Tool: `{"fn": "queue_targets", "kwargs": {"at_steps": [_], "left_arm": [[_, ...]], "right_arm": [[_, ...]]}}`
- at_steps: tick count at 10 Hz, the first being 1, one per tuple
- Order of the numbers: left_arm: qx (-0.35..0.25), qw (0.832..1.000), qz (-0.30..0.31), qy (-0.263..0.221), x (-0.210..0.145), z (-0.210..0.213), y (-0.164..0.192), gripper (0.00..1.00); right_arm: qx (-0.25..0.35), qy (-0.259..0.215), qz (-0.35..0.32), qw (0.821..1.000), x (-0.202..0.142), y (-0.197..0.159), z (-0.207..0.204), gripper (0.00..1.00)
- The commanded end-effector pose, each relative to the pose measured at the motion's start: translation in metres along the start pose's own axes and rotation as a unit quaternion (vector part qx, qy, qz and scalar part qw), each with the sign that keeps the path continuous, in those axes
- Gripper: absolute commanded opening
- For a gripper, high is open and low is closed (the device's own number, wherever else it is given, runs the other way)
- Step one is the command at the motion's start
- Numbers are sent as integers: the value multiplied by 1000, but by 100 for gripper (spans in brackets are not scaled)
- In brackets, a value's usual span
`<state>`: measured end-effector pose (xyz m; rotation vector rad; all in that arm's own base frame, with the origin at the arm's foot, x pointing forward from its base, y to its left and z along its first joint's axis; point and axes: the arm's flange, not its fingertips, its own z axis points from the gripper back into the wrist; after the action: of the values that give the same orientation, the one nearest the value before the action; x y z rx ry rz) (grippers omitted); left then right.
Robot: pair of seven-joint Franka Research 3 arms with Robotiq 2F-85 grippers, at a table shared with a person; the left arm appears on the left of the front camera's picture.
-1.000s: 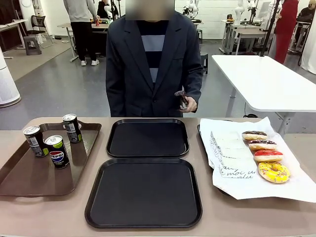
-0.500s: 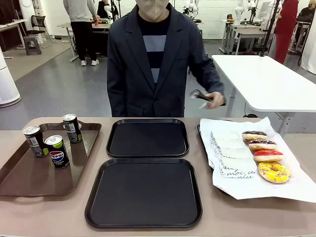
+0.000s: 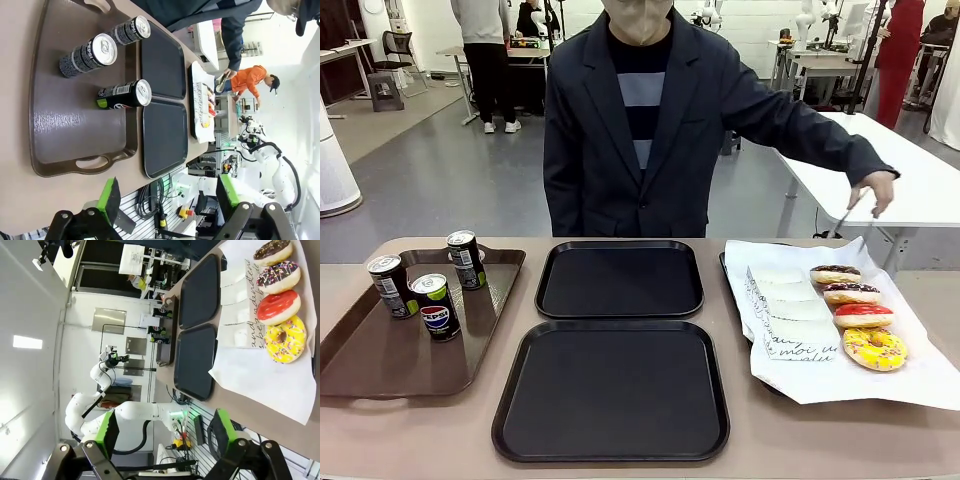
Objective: Set up donuts and drinks on trays.
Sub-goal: Pick up one Pepsi coke and place it on the Flat Tray.
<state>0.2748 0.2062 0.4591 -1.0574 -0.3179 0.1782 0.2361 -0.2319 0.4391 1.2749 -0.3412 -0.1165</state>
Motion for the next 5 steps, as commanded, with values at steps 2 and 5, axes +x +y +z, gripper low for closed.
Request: {"fn": "queue_targets", "kwargs": {"at_steps": [2, 5], "left_arm": [[-6, 1000, -2, -5, 0, 1, -1, 100], [-6, 1000, -2, -5, 0, 1, -1, 100]], "right_arm": [[10, -4, 7, 1000, 1, 0, 0, 100], [10, -4, 7, 1000, 1, 0, 0, 100]]}}
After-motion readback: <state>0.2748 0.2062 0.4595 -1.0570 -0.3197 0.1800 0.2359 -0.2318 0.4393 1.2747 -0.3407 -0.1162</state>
